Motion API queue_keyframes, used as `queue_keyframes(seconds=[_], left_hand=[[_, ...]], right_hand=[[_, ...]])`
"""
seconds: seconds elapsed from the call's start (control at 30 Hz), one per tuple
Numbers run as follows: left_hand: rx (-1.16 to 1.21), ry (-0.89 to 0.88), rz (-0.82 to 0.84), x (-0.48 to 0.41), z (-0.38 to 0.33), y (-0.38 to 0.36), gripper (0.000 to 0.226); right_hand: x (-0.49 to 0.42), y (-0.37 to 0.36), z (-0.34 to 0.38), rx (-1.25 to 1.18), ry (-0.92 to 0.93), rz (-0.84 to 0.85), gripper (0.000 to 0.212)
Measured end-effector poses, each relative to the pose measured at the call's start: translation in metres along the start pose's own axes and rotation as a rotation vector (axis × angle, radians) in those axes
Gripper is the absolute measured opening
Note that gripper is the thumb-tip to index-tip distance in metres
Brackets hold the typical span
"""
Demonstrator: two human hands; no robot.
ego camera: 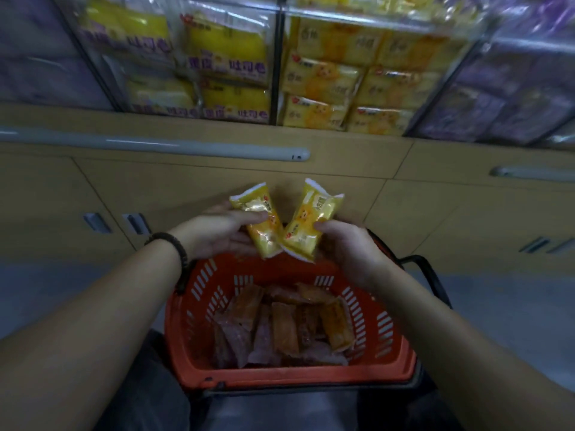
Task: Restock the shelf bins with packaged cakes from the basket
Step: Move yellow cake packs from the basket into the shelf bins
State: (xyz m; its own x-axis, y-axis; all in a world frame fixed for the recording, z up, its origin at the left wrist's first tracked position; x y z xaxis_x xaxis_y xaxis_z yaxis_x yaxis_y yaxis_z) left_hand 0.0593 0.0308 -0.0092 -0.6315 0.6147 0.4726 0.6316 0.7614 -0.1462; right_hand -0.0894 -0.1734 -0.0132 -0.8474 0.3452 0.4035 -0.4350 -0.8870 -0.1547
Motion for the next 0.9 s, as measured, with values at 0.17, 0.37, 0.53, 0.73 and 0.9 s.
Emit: queue_keyframes(seconds=[0.17, 0.37, 0.53, 0.73, 0.9], left_hand=[[0.092, -0.073, -0.032, 0.024, -0.017, -0.013, 0.063], [0.002, -0.187, -0.051, 0.064, -0.046, -0.018, 0.037], [-0.135, -0.365, 0.007, 0.104, -0.108, -0.036, 0.037], [-0.324, -0.631, 0.07, 0.15, -0.22, -0.065, 0.036], [-0.406, -0.757, 0.056, 0.152, -0.299, -0.078, 0.032]], right_hand=[[0.019, -0.007, 0.027, -0.108, 0.15, 0.004, 0.034], [0.062, -0.007, 0.051, 0.017, 0.365, -0.088, 0.055], [0.104, -0.016, 0.108, 0.182, 0.714, -0.176, 0.103], [0.133, -0.013, 0.204, 0.688, 1.134, -0.392, 0.078], [0.141, -0.01, 0.28, 1.117, 1.152, -0.634, 0.045]])
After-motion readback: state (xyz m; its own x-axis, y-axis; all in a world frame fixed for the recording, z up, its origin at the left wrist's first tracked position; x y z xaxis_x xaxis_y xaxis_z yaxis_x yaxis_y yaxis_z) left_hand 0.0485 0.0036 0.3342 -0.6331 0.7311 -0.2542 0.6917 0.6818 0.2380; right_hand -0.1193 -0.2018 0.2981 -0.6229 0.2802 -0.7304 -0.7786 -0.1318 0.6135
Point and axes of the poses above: each hand's wrist, its own x-axis away from the middle knuckle, its own y-axis out of the back of the hand, z = x × y, the point moved 1 cm from there along -x, towards the middle knuckle, and after that the axes turned 2 degrees about x, right-handed, at the moved point
